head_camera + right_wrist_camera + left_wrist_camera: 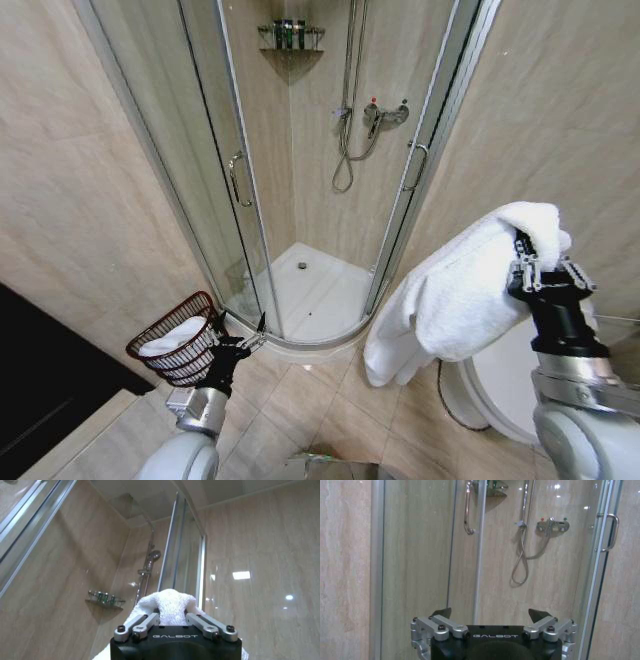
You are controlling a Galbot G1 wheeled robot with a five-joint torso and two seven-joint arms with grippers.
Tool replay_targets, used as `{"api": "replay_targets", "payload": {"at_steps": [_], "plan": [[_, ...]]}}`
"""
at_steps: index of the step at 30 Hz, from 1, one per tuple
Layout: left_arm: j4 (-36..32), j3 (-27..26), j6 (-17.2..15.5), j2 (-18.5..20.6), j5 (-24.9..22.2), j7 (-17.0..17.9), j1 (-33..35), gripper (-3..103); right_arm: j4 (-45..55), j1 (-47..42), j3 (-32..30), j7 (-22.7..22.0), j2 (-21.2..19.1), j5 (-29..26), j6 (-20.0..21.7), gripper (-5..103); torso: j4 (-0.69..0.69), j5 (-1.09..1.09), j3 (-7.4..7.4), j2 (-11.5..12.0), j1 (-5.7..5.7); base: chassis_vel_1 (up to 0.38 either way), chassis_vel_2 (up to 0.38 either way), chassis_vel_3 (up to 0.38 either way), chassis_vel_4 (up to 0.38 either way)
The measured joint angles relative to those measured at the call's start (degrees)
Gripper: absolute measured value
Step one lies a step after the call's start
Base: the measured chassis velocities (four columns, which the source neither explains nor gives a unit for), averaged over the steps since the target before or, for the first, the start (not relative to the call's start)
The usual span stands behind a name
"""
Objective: Discard the used towel into the hamper.
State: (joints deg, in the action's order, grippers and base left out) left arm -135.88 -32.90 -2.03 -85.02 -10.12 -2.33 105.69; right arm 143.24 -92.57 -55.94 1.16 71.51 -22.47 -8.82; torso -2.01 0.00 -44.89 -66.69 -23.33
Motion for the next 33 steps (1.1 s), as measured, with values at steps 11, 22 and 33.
{"api": "replay_targets", "payload": {"at_steps": [11, 22, 33], "plan": [[0.00, 0.00, 0.00, 0.00, 0.00, 0.00, 0.00, 100, 0.00, -0.09, -0.23, 0.11, -0.01, -0.11, -0.23, 12, 0.00, 0.00, -1.54, -2.86, -1.33, 0.000, 0.000, 0.000, 0.000], [0.00, 0.00, 0.00, 0.00, 0.00, 0.00, 0.00, 100, 0.00, -0.12, -0.18, 0.19, 0.11, -0.08, -0.43, 12, 0.00, 0.00, -3.42, -6.29, -2.89, 0.000, 0.000, 0.000, 0.000], [0.00, 0.00, 0.00, 0.00, 0.00, 0.00, 0.00, 100, 0.00, -0.67, -0.10, 0.27, 0.62, 0.19, -0.68, 12, 0.00, 0.00, -3.71, -6.79, -3.11, 0.000, 0.000, 0.000, 0.000]]}}
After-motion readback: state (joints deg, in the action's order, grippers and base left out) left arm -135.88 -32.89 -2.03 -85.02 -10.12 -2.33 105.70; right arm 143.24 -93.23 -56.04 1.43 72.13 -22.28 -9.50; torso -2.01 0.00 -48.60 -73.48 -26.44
